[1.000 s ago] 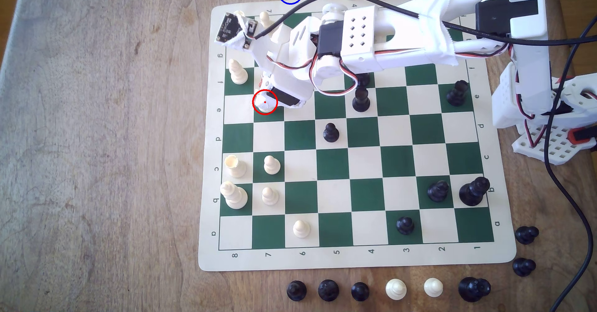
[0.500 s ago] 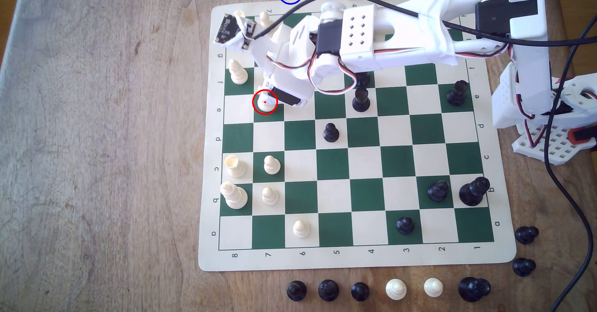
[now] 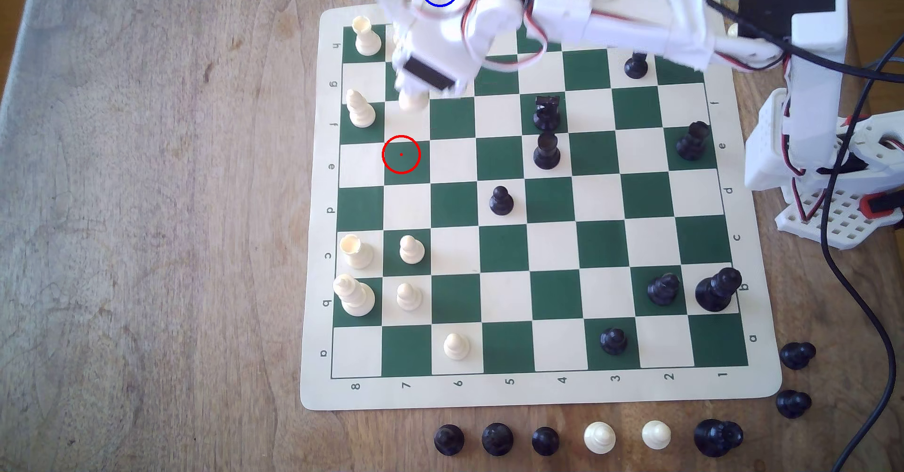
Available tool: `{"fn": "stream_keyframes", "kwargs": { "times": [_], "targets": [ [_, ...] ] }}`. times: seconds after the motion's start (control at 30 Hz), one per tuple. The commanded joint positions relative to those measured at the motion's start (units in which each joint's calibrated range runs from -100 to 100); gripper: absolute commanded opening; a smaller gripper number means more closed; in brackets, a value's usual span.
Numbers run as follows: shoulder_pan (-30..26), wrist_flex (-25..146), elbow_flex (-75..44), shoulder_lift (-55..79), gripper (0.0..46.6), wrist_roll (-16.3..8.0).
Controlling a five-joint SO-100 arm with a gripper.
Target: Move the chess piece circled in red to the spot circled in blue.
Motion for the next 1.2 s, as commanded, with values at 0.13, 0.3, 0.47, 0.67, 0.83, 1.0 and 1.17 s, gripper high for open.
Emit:
{"fn": "stream_keyframes", "kwargs": {
  "times": [0.13,0.3,0.47,0.67,0.83,1.0,1.17],
  "targets": [
    [8.89,-8.1,11.5,-14.76,0.3,0.73],
    [12.8,-10.07,12.95,-14.84,0.3,1.42],
    [13.9,-10.15,11.05,-11.44,0.3,1.42],
    [14.99,-10.56,5.7,-6.52,0.3,1.47],
    [15.7,-11.87,3.34,-3.3,0.3,1.61],
    [16.24,-14.9,3.25,-0.58,0.3,1.95],
    [17.57,-16.86,0.71,4.18,0.3,2.34]
  ]
}}
